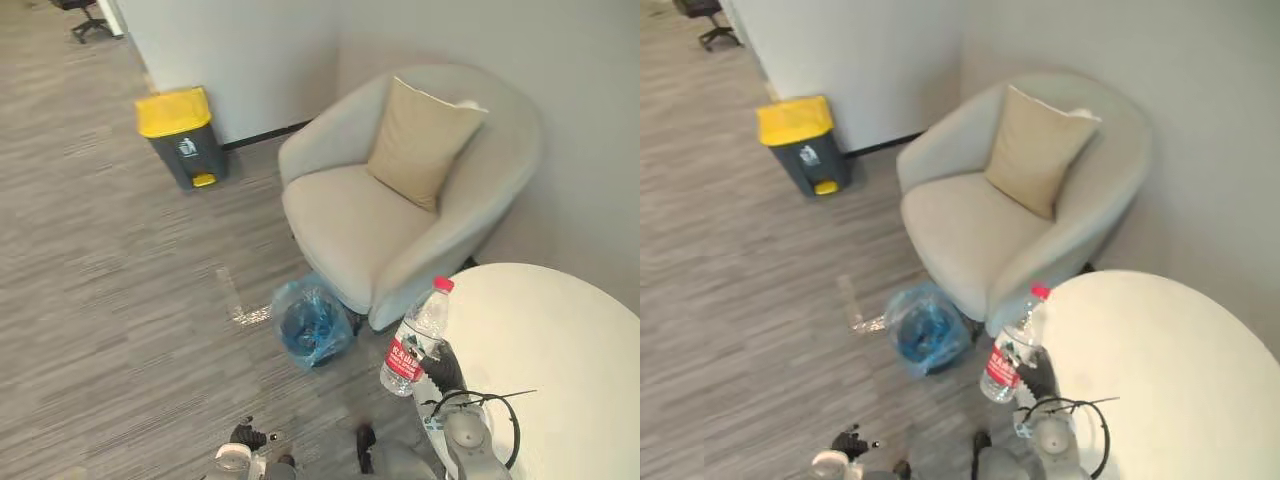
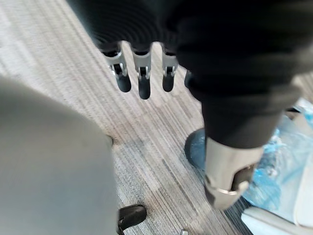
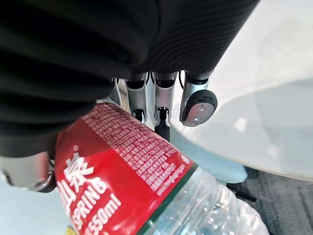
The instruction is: Gather rubbish on tea table into small bin, then transfer packed bag to large trash can.
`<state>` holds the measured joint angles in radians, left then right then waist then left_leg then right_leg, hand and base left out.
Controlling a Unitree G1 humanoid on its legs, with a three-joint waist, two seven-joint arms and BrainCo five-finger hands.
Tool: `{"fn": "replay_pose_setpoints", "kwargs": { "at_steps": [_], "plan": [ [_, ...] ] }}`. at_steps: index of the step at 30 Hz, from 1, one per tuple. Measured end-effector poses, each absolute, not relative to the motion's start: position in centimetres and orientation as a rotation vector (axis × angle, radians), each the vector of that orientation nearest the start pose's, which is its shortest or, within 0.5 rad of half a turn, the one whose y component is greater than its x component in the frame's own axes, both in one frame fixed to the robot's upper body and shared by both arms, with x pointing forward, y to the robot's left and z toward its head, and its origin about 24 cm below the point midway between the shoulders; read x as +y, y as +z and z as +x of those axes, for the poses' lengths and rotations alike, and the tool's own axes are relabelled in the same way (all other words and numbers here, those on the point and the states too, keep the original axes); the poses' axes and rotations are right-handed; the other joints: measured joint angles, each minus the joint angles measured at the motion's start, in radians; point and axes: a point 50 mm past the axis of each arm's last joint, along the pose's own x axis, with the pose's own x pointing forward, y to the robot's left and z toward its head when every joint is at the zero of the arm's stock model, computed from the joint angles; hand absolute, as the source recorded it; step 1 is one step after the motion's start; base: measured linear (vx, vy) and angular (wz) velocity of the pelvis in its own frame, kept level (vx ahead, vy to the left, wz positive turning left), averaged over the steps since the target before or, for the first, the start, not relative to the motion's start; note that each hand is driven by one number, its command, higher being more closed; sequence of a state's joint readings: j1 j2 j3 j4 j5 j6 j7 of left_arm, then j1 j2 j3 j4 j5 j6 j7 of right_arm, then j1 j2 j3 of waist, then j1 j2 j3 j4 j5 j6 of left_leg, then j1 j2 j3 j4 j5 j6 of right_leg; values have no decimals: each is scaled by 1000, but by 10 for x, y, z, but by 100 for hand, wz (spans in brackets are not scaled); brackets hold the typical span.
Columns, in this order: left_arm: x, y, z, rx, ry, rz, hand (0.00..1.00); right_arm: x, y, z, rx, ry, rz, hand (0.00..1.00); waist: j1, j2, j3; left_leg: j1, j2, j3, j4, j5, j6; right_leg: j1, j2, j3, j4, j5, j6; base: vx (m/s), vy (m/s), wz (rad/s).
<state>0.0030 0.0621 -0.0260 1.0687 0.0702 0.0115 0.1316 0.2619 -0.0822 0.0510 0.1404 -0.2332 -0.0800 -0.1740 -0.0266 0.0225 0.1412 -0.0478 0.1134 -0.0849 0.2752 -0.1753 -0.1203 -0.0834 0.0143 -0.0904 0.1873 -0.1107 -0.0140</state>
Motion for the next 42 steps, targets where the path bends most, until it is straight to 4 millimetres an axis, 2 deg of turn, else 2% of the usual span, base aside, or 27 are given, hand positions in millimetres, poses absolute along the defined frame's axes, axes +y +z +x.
{"fn": "replay_pose_setpoints", "kwargs": {
  "at_steps": [1, 2, 5, 6, 7, 8, 11, 14, 20, 23, 25, 26, 27, 29, 32, 33, 36, 38, 39, 41, 42],
  "plan": [
    [179, -156, 125, 1057, 103, 200, 0, -175, -32, 185, 278, -129, -325, 100, 13, -7, 10, -23, 12, 39, 73, -8, -10, 37, 5, -11, -24, 4, -7, 223, -117, 19],
    [179, -154, 128, 1044, 103, 204, 0, -174, -32, 186, 274, -129, -319, 100, 28, -16, 16, -30, 33, 93, 129, -28, 0, 73, 9, -16, -42, 4, -7, 160, -59, 8],
    [180, -154, 128, 1042, 99, 213, 0, -177, -27, 194, 247, -141, -321, 100, 32, -11, 16, -51, 51, 161, 77, -42, 15, 89, -3, -11, -53, 4, -6, 139, 56, -2],
    [180, -154, 129, 1041, 99, 213, 0, -177, -26, 196, 243, -146, -321, 100, 32, -10, 17, -58, 47, 165, 39, -35, 23, 89, -15, -9, -52, 3, -5, 112, 154, -5],
    [179, -154, 129, 1042, 99, 212, 0, -178, -26, 196, 244, -150, -322, 100, 33, -6, 16, -55, 44, 164, -30, 1, 33, 89, -28, -4, -43, -4, 7, 113, 190, -5],
    [178, -155, 127, 1051, 96, 209, 0, -180, -29, 195, 259, -152, -329, 100, 33, -3, 10, -46, 28, 153, -84, 81, -7, 94, -38, 12, -30, -28, 36, 114, 189, -3],
    [182, -154, 129, 1045, 84, 236, 0, -172, -38, 193, 293, -122, -320, 100, 36, -28, 10, -18, -25, 170, -91, 72, 22, 107, -89, 45, -34, -33, 55, 109, 228, -2],
    [183, -154, 130, 1040, 76, 251, 0, -163, -41, 195, 303, -71, -325, 100, 42, -31, 11, -11, -51, 187, -90, 59, 43, 106, -112, 70, -42, -23, 72, 30, 151, -14],
    [186, -153, 130, 1037, 82, 257, 0, -158, -50, 197, 332, -24, -353, 100, 42, -37, 15, -20, -64, 182, -90, 59, 46, 91, -117, 73, -49, -25, 81, -22, 29, -5],
    [189, -151, 136, 1023, 123, 248, 0, -151, -48, 207, 306, 37, -418, 100, 42, -32, 29, -92, -63, 169, -65, 64, 54, 22, -116, 67, -19, -30, 87, -96, -27, 8],
    [188, -145, 152, 980, 146, 231, 0, -151, -39, 225, 254, 70, -475, 100, 45, -21, 79, -188, -60, 145, -7, 68, 58, -64, -112, 55, 53, -31, 87, -155, -9, 32],
    [190, -136, 172, 919, 208, 187, 0, -144, -27, 243, 192, 79, -504, 100, 62, -20, 145, -279, -62, 125, 51, 69, 60, -161, -117, 43, 145, -53, 86, -309, -18, 43],
    [190, -130, 184, 876, 241, 156, 0, -139, -19, 252, 150, 81, -511, 100, 72, -26, 166, -360, -63, 113, 96, 69, 60, -247, -125, 39, 218, -78, 85, -291, -21, 50],
    [188, -120, 200, 818, 293, 92, 0, -132, -8, 262, 100, 91, -529, 100, 81, -26, 188, -486, -71, 94, 162, 70, 61, -370, -139, 14, 316, -108, 80, -226, -24, 47],
    [184, -109, 217, 753, 324, 32, 0, -123, 7, 276, 31, 101, -551, 100, 95, -31, 225, -566, -76, 76, 204, 70, 61, -445, -150, 4, 379, -130, 77, -165, -11, 25],
    [184, -104, 224, 723, 329, 24, 0, -119, 18, 284, -15, 98, -554, 100, 94, -34, 227, -620, -79, 70, 229, 70, 60, -502, -157, -6, 415, -140, 74, -157, 2, 19],
    [183, -88, 246, 645, 359, -12, 0, -122, 48, 307, -115, 47, -576, 100, 98, -35, 231, -783, -78, 59, 287, 78, 61, -664, -162, -8, 490, -144, 74, -131, 17, 10],
    [182, -72, 265, 572, 368, -44, 0, -128, 74, 324, -188, -11, -591, 100, 100, -37, 278, -845, -82, 50, 309, 89, 63, -729, -170, -12, 528, -145, 73, -85, 14, 10],
    [181, -69, 268, 560, 366, -46, 0, -129, 77, 326, -197, -20, -595, 100, 100, -37, 280, -861, -83, 48, 316, 92, 59, -744, -171, -13, 536, -145, 72, -65, 15, 10],
    [178, -51, 281, 462, 362, -70, 0, -141, 106, 339, -275, -99, -604, 100, 103, -38, 283, -973, -92, 34, 350, 104, 59, -853, -174, -14, 586, -148, 73, -57, 23, 14],
    [178, -48, 283, 441, 364, -76, 0, -142, 110, 341, -288, -108, -607, 100, 105, -37, 285, -991, -93, 30, 357, 104, 59, -870, -174, -15, 593, -149, 74, -55, 16, 20]
  ]
}}
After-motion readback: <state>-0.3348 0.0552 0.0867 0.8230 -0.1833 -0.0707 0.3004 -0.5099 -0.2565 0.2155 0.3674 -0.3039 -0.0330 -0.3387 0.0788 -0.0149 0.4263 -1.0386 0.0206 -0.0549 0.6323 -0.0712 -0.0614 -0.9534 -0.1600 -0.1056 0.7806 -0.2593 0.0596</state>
